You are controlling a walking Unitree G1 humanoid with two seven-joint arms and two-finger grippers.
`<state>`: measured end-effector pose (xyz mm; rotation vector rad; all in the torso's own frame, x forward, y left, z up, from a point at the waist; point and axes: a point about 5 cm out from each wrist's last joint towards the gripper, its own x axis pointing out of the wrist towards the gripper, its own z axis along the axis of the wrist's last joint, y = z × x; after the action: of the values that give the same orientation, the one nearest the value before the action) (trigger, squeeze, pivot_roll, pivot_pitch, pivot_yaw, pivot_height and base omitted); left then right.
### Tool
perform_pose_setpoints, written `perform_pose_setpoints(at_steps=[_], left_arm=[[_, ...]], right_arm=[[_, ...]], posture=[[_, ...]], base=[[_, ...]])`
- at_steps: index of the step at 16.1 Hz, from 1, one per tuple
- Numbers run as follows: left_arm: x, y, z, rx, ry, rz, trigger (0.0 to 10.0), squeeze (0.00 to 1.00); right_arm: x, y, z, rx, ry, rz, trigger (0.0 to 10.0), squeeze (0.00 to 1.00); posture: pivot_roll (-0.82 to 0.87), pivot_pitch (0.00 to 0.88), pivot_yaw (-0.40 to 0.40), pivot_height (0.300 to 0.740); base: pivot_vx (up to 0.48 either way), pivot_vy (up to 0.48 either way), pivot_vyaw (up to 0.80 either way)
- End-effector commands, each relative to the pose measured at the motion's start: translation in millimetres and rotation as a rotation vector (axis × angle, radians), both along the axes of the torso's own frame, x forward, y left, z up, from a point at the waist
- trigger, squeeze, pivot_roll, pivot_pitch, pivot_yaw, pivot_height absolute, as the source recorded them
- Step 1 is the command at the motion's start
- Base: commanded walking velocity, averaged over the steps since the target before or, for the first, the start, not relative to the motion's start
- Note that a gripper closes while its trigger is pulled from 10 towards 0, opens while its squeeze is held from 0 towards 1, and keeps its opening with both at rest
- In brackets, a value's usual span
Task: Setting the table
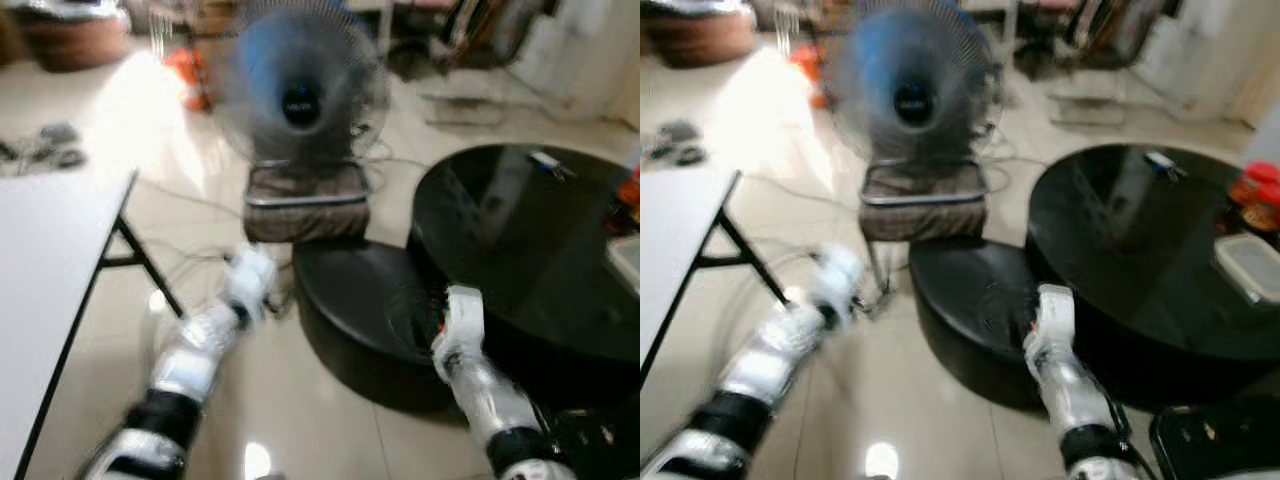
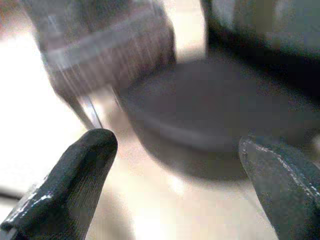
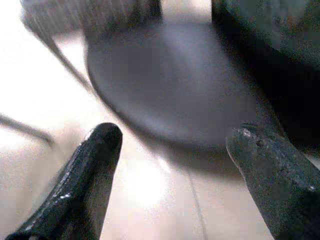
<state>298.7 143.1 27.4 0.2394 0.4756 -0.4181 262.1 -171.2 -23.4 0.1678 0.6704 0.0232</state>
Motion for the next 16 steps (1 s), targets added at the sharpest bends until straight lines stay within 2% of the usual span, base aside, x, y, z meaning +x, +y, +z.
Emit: perform_pose_setpoints(at_steps=[1, 2, 3, 5, 8, 12, 13, 16], left_arm=[[-10.7, 14.1, -20, 0.043, 0.080, 0.045, 10.0, 0.00], [-23.9, 21.5, -39, 0.061, 0.198, 0.097, 10.0, 0.00], [-45.6, 32.0, -63, 0.117, 0.348, 0.145, 10.0, 0.00], [-58.5, 32.1, -74, 0.111, 0.379, 0.129, 10.0, 0.00], [-86.1, 40.7, -94, 0.172, 0.496, 0.143, 10.0, 0.00], [-96.7, 35.6, -102, 0.167, 0.532, 0.111, 10.0, 0.00], [-98.4, 28.6, -104, 0.169, 0.534, 0.096, 10.0, 0.00], [-103.4, 16.2, -108, 0.171, 0.545, 0.077, 10.0, 0.00]], right_arm=[[-2.2, 8.3, -5, -0.002, 0.010, 0.042, 10.0, 0.00], [-8.7, 14.9, -12, 0.002, 0.040, 0.082, 10.0, 0.00], [-16.9, 31.7, -20, 0.014, 0.082, 0.200, 10.0, 0.00], [-25.0, 36.2, -29, 0.043, 0.142, 0.197, 10.0, 0.00], [-46.5, 23.7, -46, 0.012, 0.264, 0.082, 10.0, 0.00], [-59.9, 23.4, -54, 0.073, 0.298, -0.016, 10.0, 0.00], [-68.0, 26.7, -58, 0.097, 0.315, -0.030, 10.0, 0.00], [-71.6, 28.3, -60, 0.129, 0.320, -0.057, 10.0, 0.00]], posture=[[0.04, 0.023, 0.019, 0.740], [0.06, 0.030, 0.012, 0.740], [0.06, 0.037, 0.005, 0.740], [0.09, 0.050, -0.021, 0.740], [0.11, 0.064, -0.029, 0.740], [0.08, 0.074, -0.001, 0.740], [0.07, 0.074, 0.014, 0.740], [0.06, 0.069, 0.026, 0.740]], base=[[0.000, 0.000, 0.00], [0.000, 0.000, 0.00], [0.000, 0.000, 0.00], [0.000, 0.000, 0.00], [0.000, 0.000, 0.00], [0.000, 0.000, 0.00], [0.000, 0.000, 0.00], [0.000, 0.000, 0.00]])
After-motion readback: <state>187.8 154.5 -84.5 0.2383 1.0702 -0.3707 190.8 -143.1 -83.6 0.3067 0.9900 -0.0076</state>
